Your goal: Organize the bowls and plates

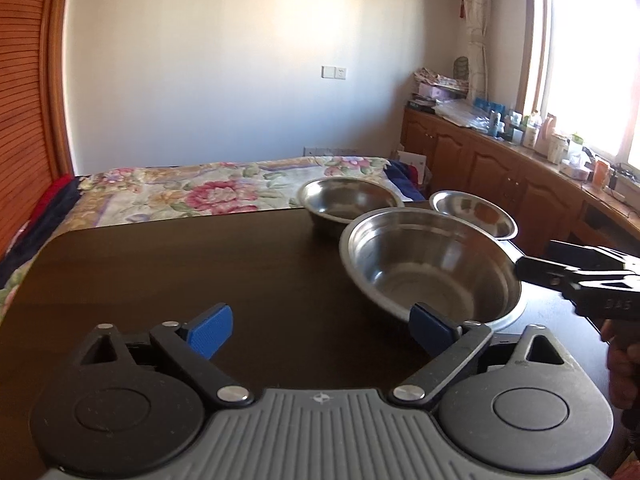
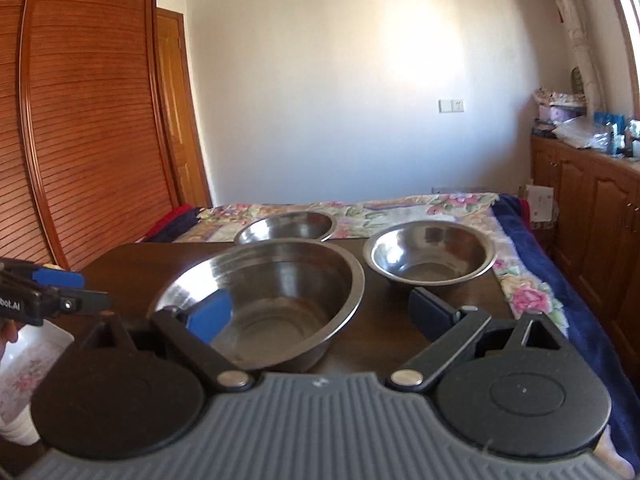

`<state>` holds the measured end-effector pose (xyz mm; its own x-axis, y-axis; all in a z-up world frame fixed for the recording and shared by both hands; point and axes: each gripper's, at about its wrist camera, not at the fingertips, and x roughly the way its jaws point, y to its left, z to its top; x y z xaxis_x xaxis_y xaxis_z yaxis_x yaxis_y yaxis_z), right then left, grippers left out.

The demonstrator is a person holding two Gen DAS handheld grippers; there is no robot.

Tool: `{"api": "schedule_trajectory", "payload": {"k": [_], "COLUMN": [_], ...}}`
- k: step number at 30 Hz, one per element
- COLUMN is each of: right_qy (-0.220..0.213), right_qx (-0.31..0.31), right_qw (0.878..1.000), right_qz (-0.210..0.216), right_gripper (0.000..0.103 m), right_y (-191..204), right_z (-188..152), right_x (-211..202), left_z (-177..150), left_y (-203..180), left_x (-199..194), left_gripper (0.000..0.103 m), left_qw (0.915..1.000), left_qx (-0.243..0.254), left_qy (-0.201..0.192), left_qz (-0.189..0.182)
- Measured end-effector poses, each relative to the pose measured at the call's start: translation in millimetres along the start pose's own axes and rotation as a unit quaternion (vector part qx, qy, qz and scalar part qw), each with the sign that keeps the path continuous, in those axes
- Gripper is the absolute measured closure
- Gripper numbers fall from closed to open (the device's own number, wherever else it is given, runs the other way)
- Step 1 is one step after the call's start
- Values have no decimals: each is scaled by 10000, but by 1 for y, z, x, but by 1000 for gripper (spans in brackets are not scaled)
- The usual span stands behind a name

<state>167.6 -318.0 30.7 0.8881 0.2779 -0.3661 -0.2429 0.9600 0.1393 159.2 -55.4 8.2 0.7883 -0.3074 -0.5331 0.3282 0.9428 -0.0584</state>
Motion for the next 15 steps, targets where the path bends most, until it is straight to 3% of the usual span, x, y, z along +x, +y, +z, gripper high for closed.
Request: {"api": "schedule_trajectory", "payload": {"k": [8,10,15], "right_qy": [298,347,417], "right_qx": [374,367,357], "right_qw": [9983,9982,9979], "right_qz": [329,316,339], "right_gripper": [30,39,46], "right_y": [-14,-15,-15], "right_z": [-1,-2,-5], "right_x": [26,30,33], "left_z": [17,19,20], "left_y": [-13,-15,-16], "left_x": [32,39,56], "left_gripper": [19,28,45], "left_qw": [9998,9997,9989], "left_qx": [32,42,-93], "left_qy": [175,209,387], "left_qz": [-122,-143,-236]}}
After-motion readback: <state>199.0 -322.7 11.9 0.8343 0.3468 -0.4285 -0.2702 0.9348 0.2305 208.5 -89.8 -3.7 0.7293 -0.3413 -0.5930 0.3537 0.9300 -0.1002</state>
